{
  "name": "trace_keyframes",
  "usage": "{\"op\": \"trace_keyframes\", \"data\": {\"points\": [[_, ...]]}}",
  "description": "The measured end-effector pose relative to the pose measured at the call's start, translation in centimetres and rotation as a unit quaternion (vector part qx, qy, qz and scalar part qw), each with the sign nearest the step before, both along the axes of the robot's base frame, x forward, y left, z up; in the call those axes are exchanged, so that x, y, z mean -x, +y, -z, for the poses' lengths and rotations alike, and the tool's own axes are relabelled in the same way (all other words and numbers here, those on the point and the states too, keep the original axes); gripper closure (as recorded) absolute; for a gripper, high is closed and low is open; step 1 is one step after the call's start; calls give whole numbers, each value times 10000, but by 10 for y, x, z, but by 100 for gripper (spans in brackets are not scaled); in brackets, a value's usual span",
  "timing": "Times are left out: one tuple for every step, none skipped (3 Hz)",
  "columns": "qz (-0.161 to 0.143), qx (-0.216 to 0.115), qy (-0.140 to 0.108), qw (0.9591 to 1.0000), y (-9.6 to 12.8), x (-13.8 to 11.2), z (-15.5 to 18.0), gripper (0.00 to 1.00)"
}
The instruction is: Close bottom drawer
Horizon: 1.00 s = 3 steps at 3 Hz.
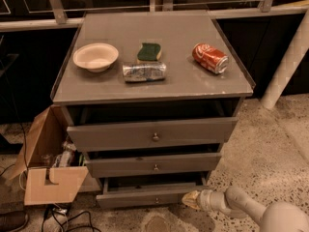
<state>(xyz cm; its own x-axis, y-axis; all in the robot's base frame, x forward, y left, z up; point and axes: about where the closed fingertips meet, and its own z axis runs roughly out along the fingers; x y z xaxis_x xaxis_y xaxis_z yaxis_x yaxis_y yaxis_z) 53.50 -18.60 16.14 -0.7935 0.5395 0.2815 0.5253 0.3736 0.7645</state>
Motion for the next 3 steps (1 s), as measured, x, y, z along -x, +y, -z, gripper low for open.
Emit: {"op": "trace_keyframes", "data": {"points": [[66, -122, -66, 9999, 7, -10, -4, 100], [90, -192, -97, 9997, 10, -15, -6, 100], [73, -219, -154, 9996, 16, -28, -7, 100]]}}
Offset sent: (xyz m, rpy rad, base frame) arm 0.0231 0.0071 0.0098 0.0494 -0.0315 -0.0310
